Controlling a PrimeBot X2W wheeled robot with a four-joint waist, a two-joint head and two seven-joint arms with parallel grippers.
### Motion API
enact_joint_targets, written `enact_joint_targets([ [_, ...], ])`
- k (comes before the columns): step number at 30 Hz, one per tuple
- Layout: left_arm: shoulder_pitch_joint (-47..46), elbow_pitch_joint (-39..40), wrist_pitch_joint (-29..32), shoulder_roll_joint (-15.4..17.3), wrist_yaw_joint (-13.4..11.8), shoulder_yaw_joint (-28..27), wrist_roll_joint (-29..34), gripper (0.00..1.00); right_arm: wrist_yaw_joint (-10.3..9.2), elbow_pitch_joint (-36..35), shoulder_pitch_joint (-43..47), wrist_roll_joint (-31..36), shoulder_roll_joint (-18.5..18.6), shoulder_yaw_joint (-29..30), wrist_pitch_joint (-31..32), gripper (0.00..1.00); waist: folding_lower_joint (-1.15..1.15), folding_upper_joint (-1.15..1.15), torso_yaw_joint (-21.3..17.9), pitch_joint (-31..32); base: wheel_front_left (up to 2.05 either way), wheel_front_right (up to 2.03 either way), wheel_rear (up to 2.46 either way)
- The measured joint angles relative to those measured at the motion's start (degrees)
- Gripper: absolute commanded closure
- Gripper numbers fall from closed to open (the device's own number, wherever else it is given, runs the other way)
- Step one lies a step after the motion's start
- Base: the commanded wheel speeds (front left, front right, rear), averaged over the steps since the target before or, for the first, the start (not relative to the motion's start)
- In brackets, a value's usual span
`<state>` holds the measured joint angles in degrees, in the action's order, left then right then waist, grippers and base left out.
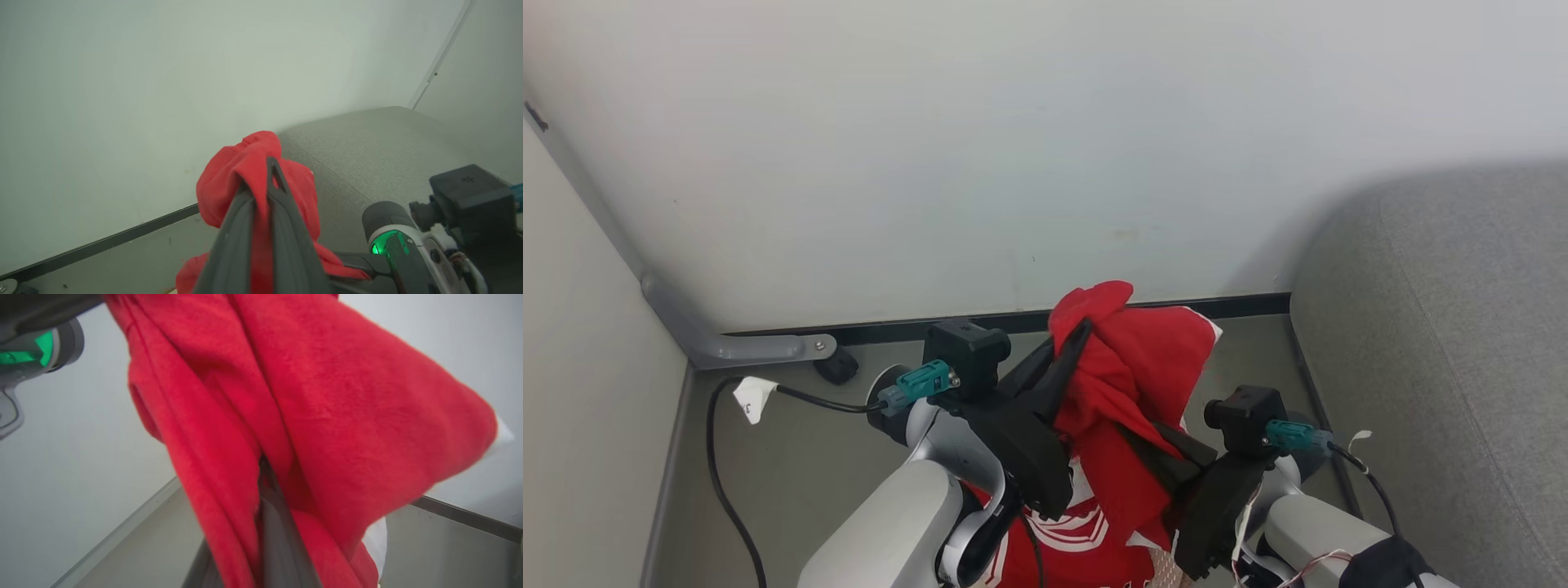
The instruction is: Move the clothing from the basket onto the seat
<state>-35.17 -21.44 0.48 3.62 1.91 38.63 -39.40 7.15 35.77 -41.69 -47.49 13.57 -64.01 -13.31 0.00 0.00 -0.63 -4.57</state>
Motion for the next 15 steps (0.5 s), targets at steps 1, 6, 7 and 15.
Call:
enact_joint_targets([
  [1, 0.4, 0.0, 0.0, 0.2, -0.3, -0.1, -0.1, 1.0, 0.0, -0.1, 0.4, 0.0, 0.2, 0.2, -0.4, 1.0, 0.0, 0.0, -0.1, 0.0, 0.0, 0.0, 0.0],
  [6, 1.9, 0.2, -0.1, 0.7, -0.7, -0.2, -0.1, 1.0, 0.0, -1.3, 2.4, -0.6, 1.5, 2.3, -0.8, 1.0, 0.0, 0.0, -0.7, 0.1, 0.0, 0.0, 0.0],
  [7, 2.3, 0.5, -0.1, 1.0, -0.9, -0.3, -0.1, 1.0, 0.0, -1.6, 2.5, -0.6, 1.7, 2.6, -0.9, 1.0, 0.0, -0.01, -0.8, 0.1, 0.0, 0.0, 0.0],
  [15, 5.5, 2.6, -0.7, 2.6, -1.3, -0.1, -0.1, 0.0, -0.29, -5.2, 3.3, -0.8, 3.1, 7.6, -1.0, 1.0, 0.0, -0.01, -2.7, 0.4, 0.0, 0.0, 0.0],
])
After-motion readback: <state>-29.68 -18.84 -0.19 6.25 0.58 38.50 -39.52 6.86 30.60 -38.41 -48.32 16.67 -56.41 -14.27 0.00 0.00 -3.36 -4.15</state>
